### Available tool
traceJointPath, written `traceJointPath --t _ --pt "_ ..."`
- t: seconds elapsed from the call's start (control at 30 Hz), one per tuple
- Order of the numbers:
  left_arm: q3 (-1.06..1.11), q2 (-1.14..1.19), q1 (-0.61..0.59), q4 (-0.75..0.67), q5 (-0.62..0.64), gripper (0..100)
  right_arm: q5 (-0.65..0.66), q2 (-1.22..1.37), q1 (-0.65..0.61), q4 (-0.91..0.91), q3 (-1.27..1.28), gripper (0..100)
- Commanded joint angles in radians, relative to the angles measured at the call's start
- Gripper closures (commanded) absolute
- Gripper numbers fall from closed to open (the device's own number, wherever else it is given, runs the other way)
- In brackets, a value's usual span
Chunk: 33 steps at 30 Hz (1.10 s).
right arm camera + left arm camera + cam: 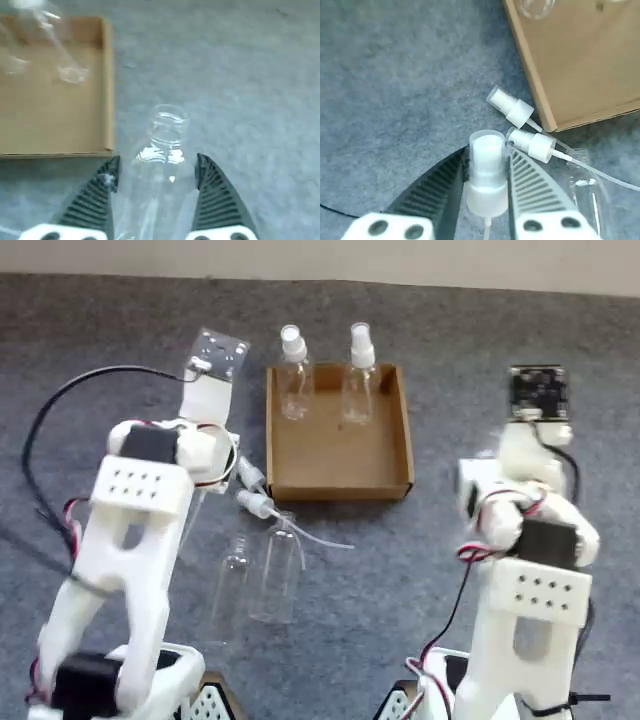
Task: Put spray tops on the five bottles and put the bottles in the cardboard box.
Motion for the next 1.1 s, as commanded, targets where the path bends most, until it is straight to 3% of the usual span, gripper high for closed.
traceJointPath --t 0.0,0.17,0.53,0.63,0.87,0.97,1.07 --pt "0.021 -0.254 -0.005 0.028 0.002 98 -0.106 -0.013 -0.186 0.004 -0.058 99.5" --pt "0.13 -0.483 -0.005 0.021 0.002 98 -0.206 0.094 -0.38 -0.053 -0.188 99.5" --pt "0.237 -0.753 -0.012 -0.002 -0.006 98 -0.209 0.15 -0.608 -0.059 -0.292 99.5" --pt "0.208 -0.799 -0.013 -0.086 -0.005 98 -0.206 0.114 -0.641 -0.137 -0.186 99.5" --pt "-0.005 -0.791 -0.004 -0.212 0.052 99 -0.206 -0.182 -0.647 -0.604 0.325 99.5" --pt "-0.094 -0.728 0.002 -0.282 0.146 99 -0.206 -0.312 -0.647 -0.69 0.516 99.5" --pt "-0.168 -0.645 0.105 -0.334 0.17 99 -0.206 -0.426 -0.648 -0.7 0.628 99.5"
